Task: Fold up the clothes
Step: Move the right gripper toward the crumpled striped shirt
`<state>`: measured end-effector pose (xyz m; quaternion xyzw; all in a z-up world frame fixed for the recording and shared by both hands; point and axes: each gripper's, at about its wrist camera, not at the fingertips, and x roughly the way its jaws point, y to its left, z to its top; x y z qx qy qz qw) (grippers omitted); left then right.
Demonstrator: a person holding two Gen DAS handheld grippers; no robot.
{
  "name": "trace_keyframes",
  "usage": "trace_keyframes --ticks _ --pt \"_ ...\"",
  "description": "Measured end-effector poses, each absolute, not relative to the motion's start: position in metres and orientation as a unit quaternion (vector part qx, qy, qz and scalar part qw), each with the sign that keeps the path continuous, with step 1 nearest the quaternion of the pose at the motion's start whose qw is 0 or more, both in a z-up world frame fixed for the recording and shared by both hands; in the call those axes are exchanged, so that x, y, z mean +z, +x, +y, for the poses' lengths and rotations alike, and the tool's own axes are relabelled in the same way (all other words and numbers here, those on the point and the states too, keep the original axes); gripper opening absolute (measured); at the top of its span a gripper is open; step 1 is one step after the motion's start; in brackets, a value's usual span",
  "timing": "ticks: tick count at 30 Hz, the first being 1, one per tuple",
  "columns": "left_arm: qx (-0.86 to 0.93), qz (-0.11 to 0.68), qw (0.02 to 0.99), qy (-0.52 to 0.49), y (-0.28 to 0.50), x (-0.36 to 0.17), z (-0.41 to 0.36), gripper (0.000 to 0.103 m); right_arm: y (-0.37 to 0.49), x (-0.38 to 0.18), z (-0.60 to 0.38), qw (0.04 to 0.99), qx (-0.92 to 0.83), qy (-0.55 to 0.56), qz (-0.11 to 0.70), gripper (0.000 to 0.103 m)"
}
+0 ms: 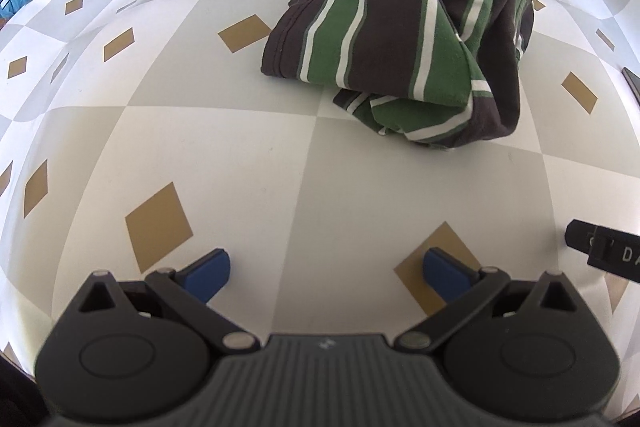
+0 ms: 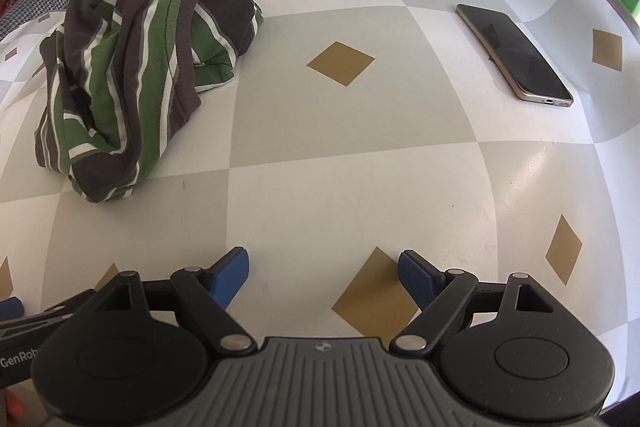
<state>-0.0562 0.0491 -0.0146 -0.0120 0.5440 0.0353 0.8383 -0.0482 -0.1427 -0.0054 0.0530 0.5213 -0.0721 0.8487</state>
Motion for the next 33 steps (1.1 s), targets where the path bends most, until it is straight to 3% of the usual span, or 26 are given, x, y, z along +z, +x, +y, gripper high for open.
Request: trace_keyframes --ticks 33 --pt "0.038 0.545 0.838 -0.020 -0.061 -0.019 0.057 0.103 -0.053 -0.011 -0.153 0.826 -0.107 0.128 0.539 0.095"
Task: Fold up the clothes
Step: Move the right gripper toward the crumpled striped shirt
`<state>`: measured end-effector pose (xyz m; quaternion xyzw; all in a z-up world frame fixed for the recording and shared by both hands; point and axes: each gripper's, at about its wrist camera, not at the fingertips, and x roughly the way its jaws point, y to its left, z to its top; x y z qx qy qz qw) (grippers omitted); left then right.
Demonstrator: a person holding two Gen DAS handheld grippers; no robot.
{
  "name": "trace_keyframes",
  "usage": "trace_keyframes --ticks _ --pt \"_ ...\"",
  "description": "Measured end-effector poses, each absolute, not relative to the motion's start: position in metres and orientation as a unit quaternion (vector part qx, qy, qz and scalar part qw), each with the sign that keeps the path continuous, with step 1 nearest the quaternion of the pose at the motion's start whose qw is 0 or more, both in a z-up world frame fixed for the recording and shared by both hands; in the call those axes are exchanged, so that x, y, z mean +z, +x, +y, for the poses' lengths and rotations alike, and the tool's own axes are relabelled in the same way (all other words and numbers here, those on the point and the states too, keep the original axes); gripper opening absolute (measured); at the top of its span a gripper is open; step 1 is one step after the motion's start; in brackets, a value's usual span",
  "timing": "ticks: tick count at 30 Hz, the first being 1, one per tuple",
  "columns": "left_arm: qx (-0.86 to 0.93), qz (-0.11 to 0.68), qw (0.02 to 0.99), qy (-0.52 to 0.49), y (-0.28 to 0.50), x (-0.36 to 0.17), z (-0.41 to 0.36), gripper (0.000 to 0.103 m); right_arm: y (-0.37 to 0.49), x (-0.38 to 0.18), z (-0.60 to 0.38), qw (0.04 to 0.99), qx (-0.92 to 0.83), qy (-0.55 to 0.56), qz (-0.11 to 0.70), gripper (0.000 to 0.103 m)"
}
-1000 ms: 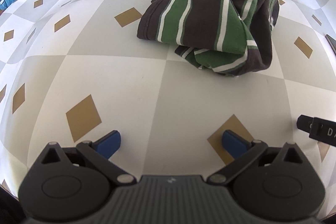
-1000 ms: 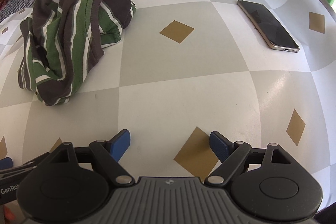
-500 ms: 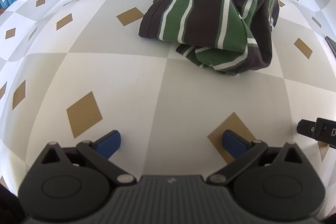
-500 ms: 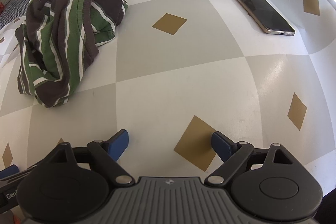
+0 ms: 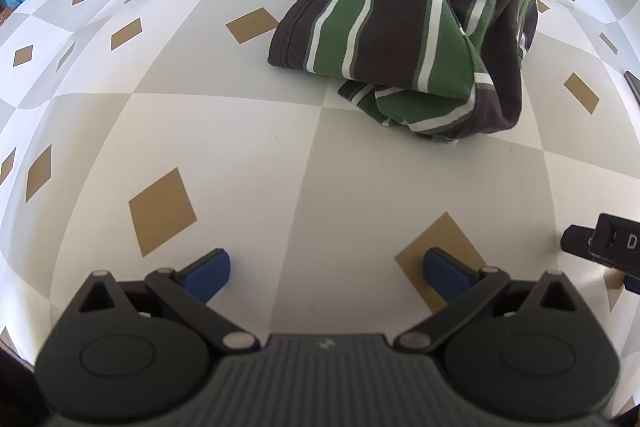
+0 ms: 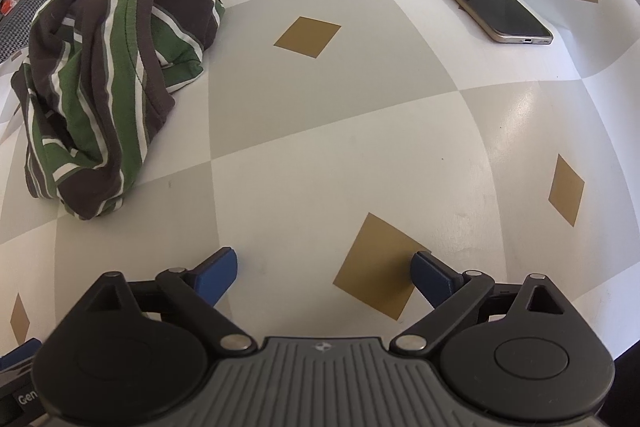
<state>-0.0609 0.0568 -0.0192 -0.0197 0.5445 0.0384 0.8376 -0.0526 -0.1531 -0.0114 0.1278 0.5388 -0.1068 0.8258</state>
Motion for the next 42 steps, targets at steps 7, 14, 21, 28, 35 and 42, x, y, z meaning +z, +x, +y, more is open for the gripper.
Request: trace_keyframes --ticks 7,14,21,28,35,42 --pt "0.031 0.540 0.841 -0.013 -0.064 -0.020 0.055 0.103 -0.053 -0.010 -0.154 0.826 -0.104 0.126 0.539 0.096" --pt "0.026 0.534 0.845 -0.009 -0.067 -0.020 0.055 0.103 -0.051 -0.011 -0.153 0.828 -0.102 0.122 0.537 0.097" --pt "0.020 0.527 0.849 -0.006 -0.070 -0.020 0.055 0.103 -0.054 -0.011 -0.152 0.825 -0.093 0.123 0.543 0.097" --pt "0.018 0.522 0.853 -0.005 -0.072 -0.021 0.054 0.103 -0.054 -0.011 -0.153 0.824 -0.086 0.120 0.547 0.097" --pt "0.011 0.517 0.856 -0.002 -0.074 -0.021 0.056 0.103 -0.056 -0.006 -0.153 0.839 -0.081 0.106 0.528 0.085" --pt "0.009 0.512 0.859 -0.002 -0.072 -0.020 0.055 0.103 -0.055 0.001 -0.151 0.856 -0.061 0.113 0.501 0.078"
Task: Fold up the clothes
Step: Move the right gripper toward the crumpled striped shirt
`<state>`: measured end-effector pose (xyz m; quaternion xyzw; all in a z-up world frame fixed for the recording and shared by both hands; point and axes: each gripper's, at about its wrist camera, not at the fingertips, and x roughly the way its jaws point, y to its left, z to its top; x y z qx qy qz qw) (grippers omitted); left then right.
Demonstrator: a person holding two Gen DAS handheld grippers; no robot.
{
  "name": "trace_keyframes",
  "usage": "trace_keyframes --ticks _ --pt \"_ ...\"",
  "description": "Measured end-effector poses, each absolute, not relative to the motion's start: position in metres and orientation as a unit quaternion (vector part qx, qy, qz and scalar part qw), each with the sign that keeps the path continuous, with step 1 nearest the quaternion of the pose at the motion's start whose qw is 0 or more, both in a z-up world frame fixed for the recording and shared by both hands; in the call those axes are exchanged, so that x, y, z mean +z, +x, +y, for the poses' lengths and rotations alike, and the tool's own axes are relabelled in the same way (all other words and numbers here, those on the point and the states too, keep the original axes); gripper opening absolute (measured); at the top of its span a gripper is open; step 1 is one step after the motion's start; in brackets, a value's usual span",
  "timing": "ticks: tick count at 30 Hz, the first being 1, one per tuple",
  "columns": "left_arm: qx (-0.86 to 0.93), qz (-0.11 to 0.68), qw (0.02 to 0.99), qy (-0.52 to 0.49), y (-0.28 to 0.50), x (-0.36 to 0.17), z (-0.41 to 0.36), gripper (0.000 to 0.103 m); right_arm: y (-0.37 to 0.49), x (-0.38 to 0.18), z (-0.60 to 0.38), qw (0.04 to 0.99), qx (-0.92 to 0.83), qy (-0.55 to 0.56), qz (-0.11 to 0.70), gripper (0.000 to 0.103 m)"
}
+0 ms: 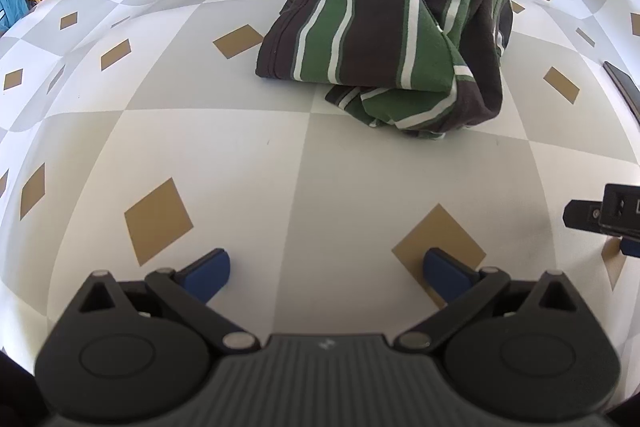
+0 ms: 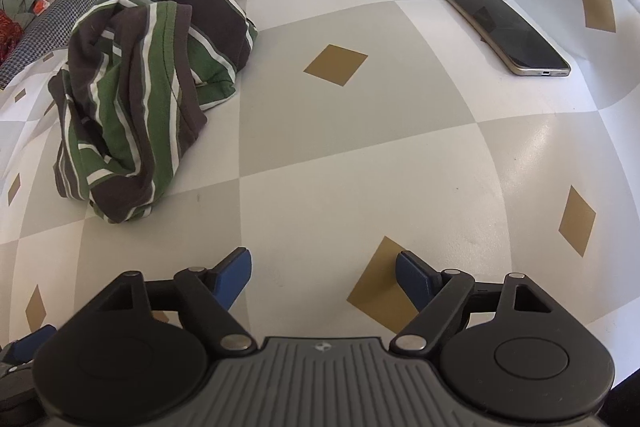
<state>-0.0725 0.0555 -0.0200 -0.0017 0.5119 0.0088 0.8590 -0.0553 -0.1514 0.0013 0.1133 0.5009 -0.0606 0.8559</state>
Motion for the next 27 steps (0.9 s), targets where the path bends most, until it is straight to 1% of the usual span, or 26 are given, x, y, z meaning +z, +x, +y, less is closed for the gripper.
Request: trace_keyframes --ticks 7,10,12,17,23,27 --pt "0.005 0.505 0.863 0.000 -0.068 -0.018 0.052 0.103 -0.059 0.009 -0.143 0.878 -0.022 0.100 0.468 0.077" --pt "-0.001 0.501 0.865 -0.012 -0.066 -0.016 0.053 0.103 -0.059 0.010 -0.140 0.884 0.002 0.102 0.456 0.073" --pt "-0.003 0.499 0.866 -0.025 -0.065 -0.015 0.054 0.103 -0.060 0.010 -0.138 0.886 0.017 0.106 0.450 0.067" --pt "0.002 0.491 0.870 -0.047 -0.061 -0.012 0.060 0.103 -0.058 0.012 -0.133 0.893 0.041 0.106 0.435 0.060" --pt "0.013 0.479 0.876 -0.057 -0.058 -0.009 0.065 0.103 -0.051 0.018 -0.128 0.895 0.067 0.108 0.427 0.056" --pt "0.020 0.475 0.878 -0.059 -0.056 -0.008 0.066 0.103 -0.043 0.022 -0.125 0.895 0.087 0.113 0.424 0.056"
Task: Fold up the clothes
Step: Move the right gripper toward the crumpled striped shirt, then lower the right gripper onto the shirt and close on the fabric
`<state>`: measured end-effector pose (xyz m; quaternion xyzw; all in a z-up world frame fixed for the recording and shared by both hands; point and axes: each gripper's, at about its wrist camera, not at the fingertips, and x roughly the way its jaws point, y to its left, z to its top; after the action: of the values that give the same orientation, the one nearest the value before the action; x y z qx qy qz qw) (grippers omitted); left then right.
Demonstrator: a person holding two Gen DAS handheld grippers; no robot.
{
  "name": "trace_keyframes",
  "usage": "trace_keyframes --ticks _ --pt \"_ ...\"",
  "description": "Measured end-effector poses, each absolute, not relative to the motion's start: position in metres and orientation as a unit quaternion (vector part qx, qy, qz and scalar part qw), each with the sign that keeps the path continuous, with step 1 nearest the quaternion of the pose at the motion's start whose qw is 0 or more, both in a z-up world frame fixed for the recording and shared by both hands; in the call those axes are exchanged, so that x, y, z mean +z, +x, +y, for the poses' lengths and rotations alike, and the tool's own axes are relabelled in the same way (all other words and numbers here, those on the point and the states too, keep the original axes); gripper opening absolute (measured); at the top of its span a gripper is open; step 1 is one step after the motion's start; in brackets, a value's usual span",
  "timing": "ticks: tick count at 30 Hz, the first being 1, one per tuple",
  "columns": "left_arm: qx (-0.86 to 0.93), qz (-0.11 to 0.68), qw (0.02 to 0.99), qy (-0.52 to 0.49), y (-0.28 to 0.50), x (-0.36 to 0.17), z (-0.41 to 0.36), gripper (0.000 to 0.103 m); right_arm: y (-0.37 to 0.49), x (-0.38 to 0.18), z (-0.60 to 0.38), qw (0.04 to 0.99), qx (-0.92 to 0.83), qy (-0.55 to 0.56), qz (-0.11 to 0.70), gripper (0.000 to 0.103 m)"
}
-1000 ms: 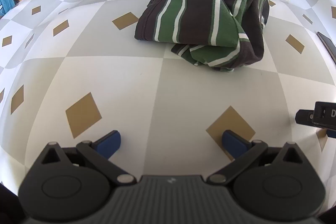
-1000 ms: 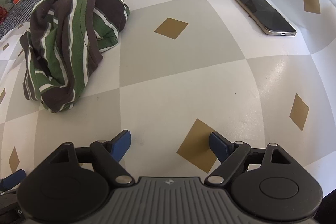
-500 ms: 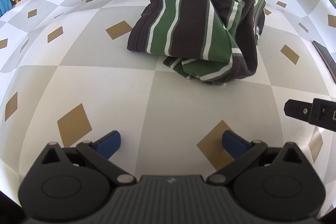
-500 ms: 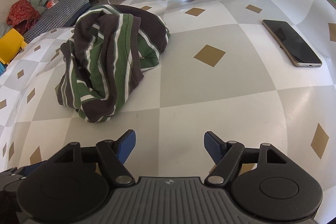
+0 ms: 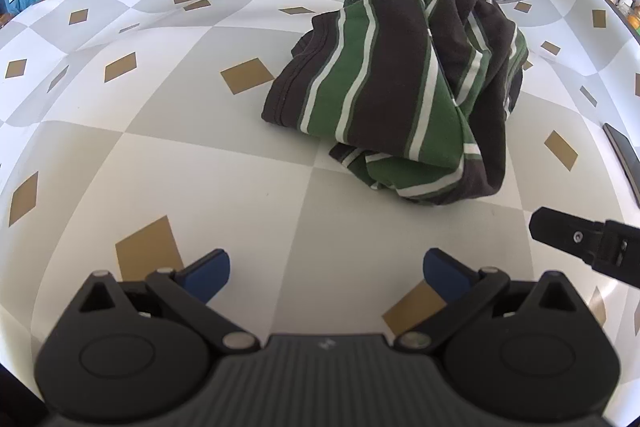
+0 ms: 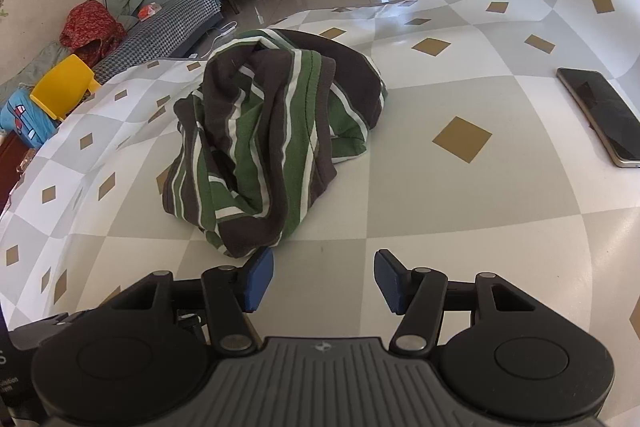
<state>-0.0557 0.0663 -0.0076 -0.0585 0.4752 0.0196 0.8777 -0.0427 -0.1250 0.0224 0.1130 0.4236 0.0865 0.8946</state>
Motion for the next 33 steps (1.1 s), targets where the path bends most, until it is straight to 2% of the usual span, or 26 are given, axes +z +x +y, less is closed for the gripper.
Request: trace_keyframes --ticks 33 --pt "0.037 0.462 0.883 -0.072 -0.033 -0.005 0.073 0.103 0.074 0.063 -0.126 0.925 0.116 0.136 0.336 0.057"
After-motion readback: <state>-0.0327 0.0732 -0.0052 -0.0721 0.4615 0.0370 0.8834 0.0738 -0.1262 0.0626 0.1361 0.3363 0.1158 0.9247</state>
